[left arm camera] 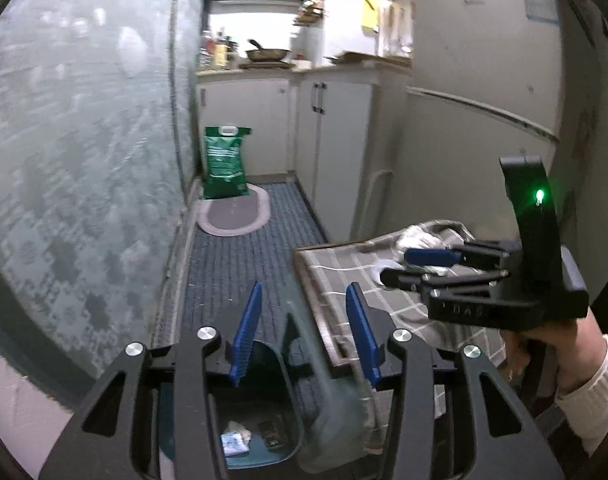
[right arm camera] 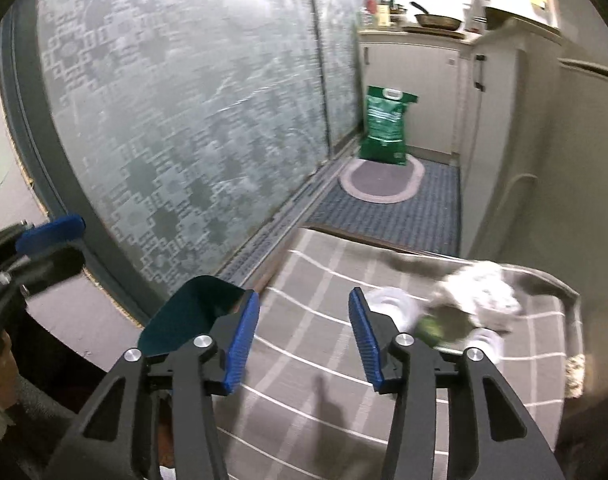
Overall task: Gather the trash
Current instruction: 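Return both grippers to the table and grasp the brown nut shell with the left gripper, then carry the nut shell to the bin with the left gripper while the right gripper grasps the brown nut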
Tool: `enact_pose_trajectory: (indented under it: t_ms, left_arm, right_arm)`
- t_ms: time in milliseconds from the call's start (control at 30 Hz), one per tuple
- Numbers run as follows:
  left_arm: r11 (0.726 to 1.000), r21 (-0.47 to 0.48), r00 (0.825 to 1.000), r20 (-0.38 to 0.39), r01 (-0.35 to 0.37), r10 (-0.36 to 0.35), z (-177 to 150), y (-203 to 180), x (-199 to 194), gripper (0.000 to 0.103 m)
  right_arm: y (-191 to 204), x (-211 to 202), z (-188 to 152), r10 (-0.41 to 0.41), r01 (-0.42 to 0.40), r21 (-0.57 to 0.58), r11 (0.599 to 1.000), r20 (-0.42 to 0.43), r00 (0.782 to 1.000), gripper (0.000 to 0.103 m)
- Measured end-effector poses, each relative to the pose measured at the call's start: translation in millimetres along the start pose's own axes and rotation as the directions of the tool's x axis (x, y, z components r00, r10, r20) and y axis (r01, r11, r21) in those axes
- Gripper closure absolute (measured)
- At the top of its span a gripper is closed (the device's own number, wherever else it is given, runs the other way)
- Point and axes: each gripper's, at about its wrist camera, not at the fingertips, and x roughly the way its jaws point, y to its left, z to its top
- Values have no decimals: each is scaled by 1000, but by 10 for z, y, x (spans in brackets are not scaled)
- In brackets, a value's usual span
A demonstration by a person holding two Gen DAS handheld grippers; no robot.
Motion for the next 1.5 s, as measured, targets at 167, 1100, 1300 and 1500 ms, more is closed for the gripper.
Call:
enact_pose_trajectory:
  t_ms: [167, 1100, 1300, 1500]
  left_arm:
    - [998, 52, 998, -48, 45, -43, -9, -297, 288, 55]
    - [978, 129, 963, -235, 167, -133, -223, -1178, 1459, 72]
    - [973, 100, 957, -228, 207, -180, -207, -1147, 1518, 76]
    - [975, 102, 959, -224, 199, -172, -203, -1124, 1495, 81]
  right_arm:
    - [-283, -139, -103, -18, 18, 31, 999, 6, 1000, 62]
    - [-994, -340, -511, -34, 39, 94, 995, -54, 998, 73]
    - [-961, -267, -525, -30, 36, 75, 997, -84, 996, 73]
    - [-862, -140, -532, -38, 43, 35, 998, -121, 992, 73]
